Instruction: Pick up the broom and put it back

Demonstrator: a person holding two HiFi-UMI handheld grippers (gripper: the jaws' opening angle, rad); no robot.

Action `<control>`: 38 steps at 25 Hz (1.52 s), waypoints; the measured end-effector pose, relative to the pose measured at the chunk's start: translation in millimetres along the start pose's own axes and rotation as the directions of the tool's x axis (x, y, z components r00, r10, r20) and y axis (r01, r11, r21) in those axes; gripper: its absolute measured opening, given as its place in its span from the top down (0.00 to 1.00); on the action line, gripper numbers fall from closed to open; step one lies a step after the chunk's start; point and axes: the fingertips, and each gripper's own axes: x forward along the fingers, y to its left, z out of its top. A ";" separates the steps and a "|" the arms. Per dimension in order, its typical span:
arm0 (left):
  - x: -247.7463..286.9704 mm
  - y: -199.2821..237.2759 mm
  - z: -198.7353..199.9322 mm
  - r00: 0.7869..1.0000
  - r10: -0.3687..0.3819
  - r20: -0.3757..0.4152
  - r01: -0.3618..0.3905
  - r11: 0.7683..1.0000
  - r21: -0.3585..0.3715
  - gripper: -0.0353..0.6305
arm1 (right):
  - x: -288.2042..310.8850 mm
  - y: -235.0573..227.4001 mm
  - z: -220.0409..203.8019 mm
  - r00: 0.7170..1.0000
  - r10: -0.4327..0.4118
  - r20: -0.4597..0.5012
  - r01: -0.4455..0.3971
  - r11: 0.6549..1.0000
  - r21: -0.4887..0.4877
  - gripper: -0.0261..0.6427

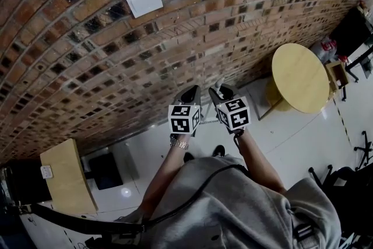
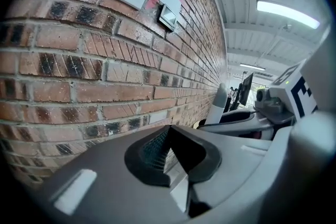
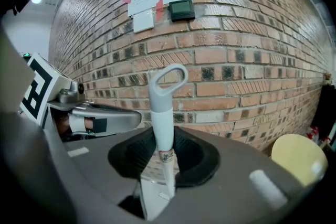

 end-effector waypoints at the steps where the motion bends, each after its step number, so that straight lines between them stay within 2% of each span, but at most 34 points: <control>1: 0.2 0.8 -0.5 1.000 0.003 -0.002 -0.003 1.000 0.001 0.94 | 0.6 -0.9 0.1 1.000 -0.003 -0.001 0.003 1.000 -0.001 0.81; 14: 0.0 6.5 -1.4 1.000 0.015 -0.021 -0.014 1.000 0.014 0.94 | 8.4 -4.2 0.9 1.000 -0.011 -0.008 0.011 1.000 0.017 0.81; 22: -1.4 6.7 4.3 1.000 0.010 -0.009 -0.010 1.000 0.012 0.94 | 26.0 -22.9 -21.2 0.999 -0.027 -0.031 0.029 0.997 0.067 0.81; 29: -5.8 10.2 -0.8 1.000 0.017 -0.015 -0.017 1.000 -0.026 0.94 | 58.2 -49.0 -67.3 0.997 -0.004 -0.079 0.011 0.996 0.085 0.81; 34: -11.8 19.0 -6.0 0.999 0.046 -0.024 -0.047 0.997 -0.054 0.94 | 94.1 -78.9 -113.4 0.989 -0.008 -0.150 0.023 0.994 0.103 0.81; 38: -15.3 27.6 -11.8 0.996 0.083 -0.030 -0.085 0.994 -0.072 0.94 | 124.9 -92.4 -151.2 0.976 0.013 -0.216 0.002 0.997 0.071 0.81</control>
